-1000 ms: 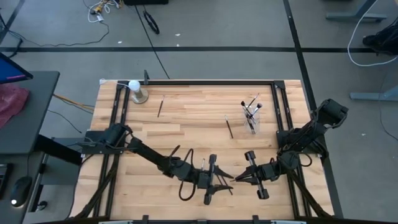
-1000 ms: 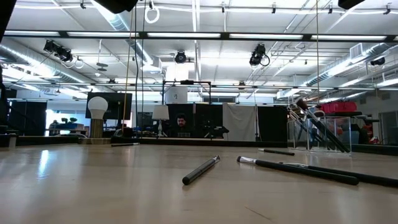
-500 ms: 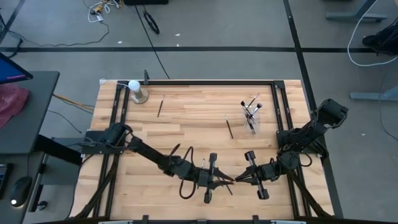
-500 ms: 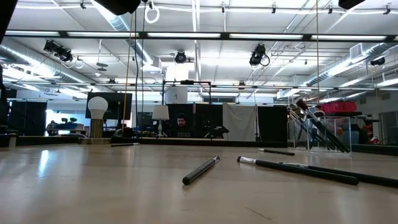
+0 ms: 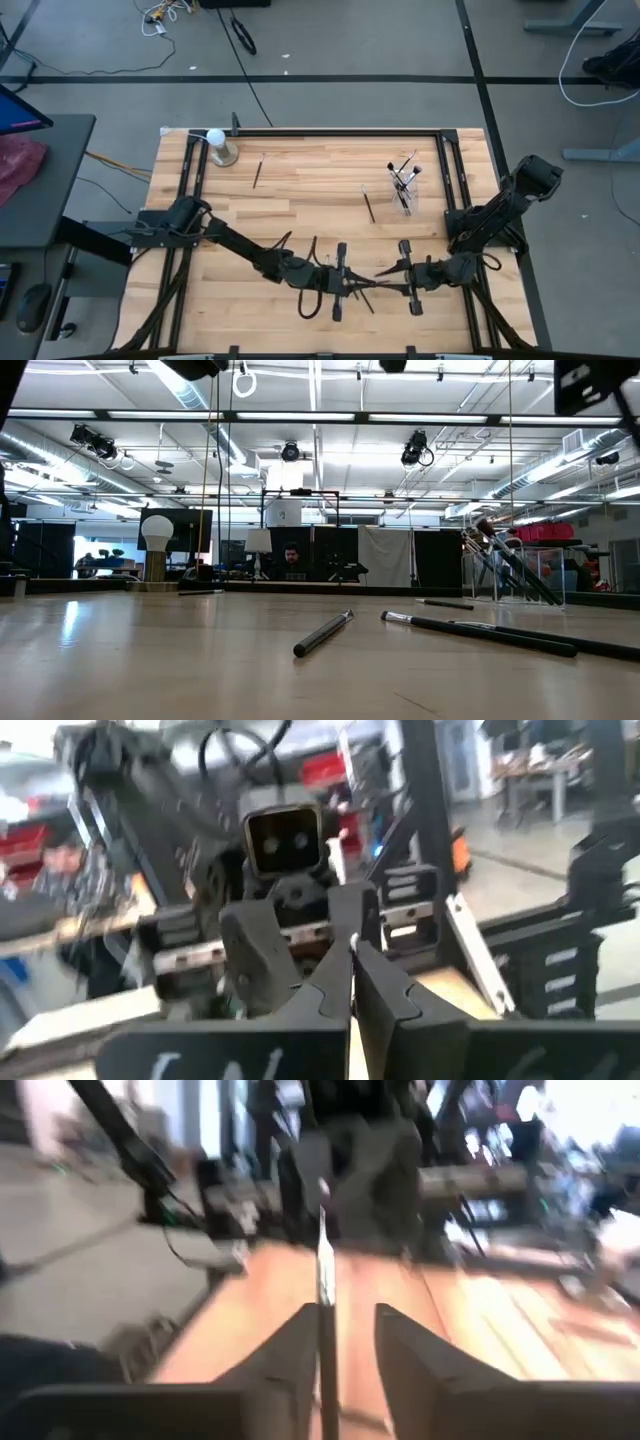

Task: Sort items
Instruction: Put the silver eyeshadow brush into the transparent organizer

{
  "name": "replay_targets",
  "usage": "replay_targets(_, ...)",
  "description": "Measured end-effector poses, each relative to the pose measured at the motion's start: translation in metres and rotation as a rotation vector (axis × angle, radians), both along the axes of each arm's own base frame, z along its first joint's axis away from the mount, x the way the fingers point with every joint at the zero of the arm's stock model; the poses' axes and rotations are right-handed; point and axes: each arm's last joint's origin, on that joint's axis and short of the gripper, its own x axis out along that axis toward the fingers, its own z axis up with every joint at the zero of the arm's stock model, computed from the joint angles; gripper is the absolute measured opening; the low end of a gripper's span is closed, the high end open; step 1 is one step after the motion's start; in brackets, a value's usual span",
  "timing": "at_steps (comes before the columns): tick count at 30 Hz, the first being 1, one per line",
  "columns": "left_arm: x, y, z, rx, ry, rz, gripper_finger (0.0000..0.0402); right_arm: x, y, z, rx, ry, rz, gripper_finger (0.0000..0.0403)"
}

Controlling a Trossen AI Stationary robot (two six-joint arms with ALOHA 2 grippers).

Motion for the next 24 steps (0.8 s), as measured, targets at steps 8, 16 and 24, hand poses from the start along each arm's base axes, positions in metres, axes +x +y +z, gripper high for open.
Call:
replay_targets(8,0.004,0.017,-0.002,-0.097,0.132,0.063,0.0002,-0.005,-0.012,-0.005,0.037,0.183,-0.076,0.0190)
replay_targets(16,0.009,0.031,-0.006,-0.155,0.172,0.087,0.0002,0.014,-0.005,0.001,-0.014,0.221,-0.101,0.0169)
replay_targets(24,0.008,0.028,-0.007,-0.148,0.179,0.075,0.0006,0.017,-0.002,0.004,0.021,0.232,-0.089,0.0028)
